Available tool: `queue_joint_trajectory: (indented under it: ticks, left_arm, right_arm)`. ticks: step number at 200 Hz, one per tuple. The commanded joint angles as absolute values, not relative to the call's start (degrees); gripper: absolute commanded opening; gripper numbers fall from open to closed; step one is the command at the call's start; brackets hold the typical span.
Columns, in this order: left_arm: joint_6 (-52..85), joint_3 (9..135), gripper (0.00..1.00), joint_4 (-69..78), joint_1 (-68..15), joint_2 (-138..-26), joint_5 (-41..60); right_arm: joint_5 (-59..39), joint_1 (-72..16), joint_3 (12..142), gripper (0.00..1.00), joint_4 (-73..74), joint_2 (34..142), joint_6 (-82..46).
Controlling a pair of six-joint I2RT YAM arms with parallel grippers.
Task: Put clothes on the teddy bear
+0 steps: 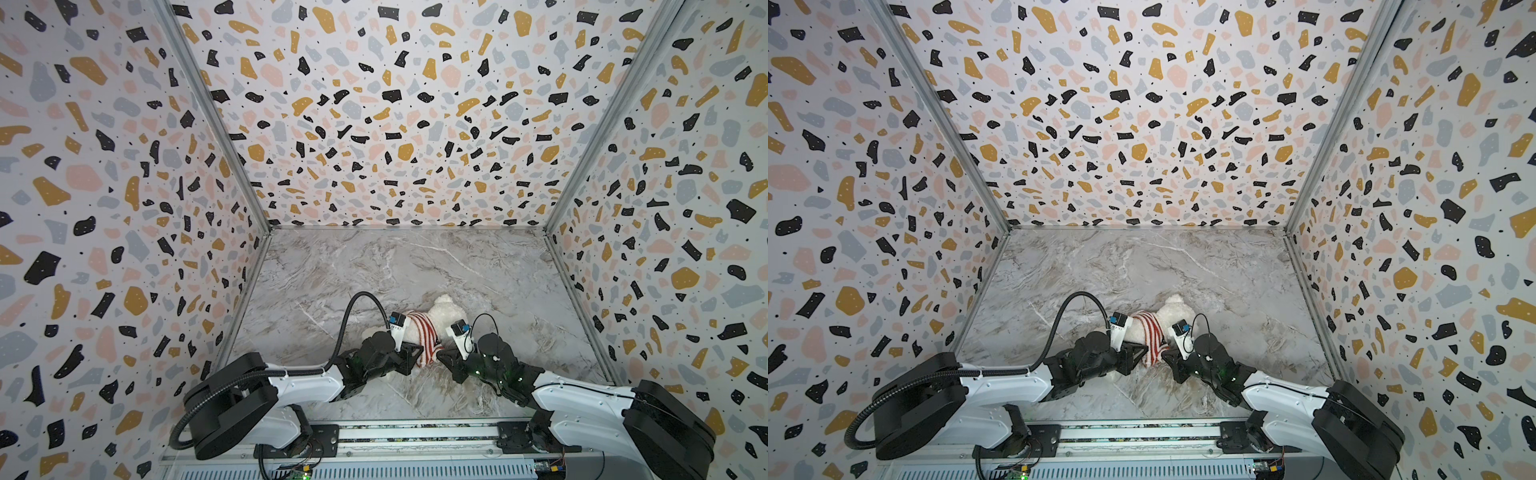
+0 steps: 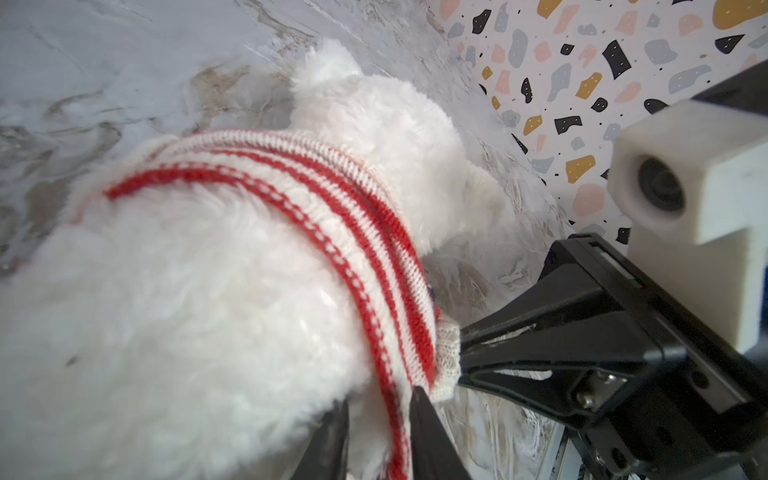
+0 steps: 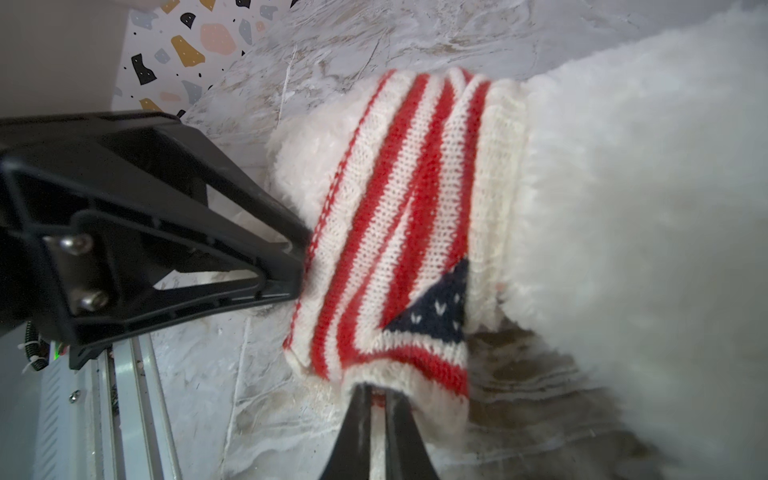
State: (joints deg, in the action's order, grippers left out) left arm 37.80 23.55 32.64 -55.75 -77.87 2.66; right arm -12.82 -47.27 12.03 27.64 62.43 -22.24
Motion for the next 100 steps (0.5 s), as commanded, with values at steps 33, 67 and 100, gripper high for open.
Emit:
queue_joint_trajectory:
  ticks: [33,67,100]
  left_arm:
    - [37.36,25.62,0.31,30.80,-56.18,-75.17,1.94]
    - [38.56,27.13,0.31,31.43,-56.22,-78.73,2.02]
    - [39.07,28.02,0.21,33.36,-56.27,-80.61,2.64]
  right_arm:
    - [-12.31,-47.22,11.39,0.12,29.85,62.92,-22.45]
    - [-13.16,-46.85,11.07,0.12,31.63,64.32,-22.81]
    - [-13.20,-46.76,11.34,0.12,31.91,64.85,-22.63]
